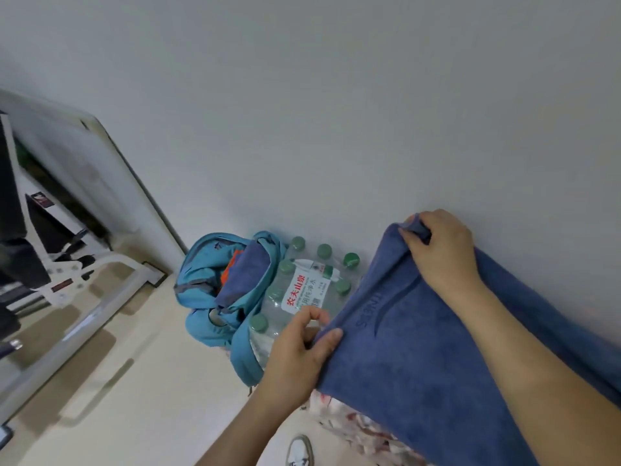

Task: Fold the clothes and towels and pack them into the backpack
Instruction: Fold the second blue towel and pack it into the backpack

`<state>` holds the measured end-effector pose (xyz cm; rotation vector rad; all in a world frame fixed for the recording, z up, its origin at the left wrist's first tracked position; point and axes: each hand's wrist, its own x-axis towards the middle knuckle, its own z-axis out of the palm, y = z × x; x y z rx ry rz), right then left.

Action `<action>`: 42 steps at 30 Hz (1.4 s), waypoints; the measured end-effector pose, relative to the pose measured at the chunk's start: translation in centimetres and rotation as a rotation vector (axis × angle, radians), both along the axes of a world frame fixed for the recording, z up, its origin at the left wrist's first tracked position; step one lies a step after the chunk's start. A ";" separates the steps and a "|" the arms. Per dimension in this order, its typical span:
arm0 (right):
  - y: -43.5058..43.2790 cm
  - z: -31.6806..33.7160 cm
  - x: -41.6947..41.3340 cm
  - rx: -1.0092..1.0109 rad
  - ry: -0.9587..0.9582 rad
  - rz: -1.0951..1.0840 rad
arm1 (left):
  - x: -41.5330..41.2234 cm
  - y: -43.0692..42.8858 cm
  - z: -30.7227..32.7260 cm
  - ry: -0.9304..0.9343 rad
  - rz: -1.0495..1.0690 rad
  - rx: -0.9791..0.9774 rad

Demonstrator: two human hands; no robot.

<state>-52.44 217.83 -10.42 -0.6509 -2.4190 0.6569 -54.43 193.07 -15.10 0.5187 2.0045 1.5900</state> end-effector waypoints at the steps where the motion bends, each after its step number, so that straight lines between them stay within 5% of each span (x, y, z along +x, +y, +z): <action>1: -0.8 -0.6 -1.4 0.007 -0.010 0.013 | -0.8 -0.7 -0.1 0.001 0.018 0.006; 8: -5.7 -5.1 -9.9 0.002 -0.123 0.201 | -6.2 -5.9 -2.0 0.384 -0.027 -0.195; 13: -7.1 -7.1 -13.9 0.019 -0.203 0.264 | -8.9 -8.4 -3.2 0.380 -0.084 -0.486; 23: -8.3 -10.0 -18.5 0.141 -0.145 0.342 | -11.6 -10.8 -3.1 0.394 -0.209 -0.744; 30: -9.4 -8.1 -17.6 -0.003 -0.388 0.283 | -11.9 -10.5 -3.5 0.572 -0.267 -1.008; 35: -11.7 -7.4 -12.0 0.008 -0.706 0.362 | -11.1 -6.8 -4.2 0.810 -0.323 -0.693; 42: -12.8 -8.9 -10.5 0.037 -0.631 0.333 | -10.7 -5.3 -6.0 0.862 -0.442 -0.739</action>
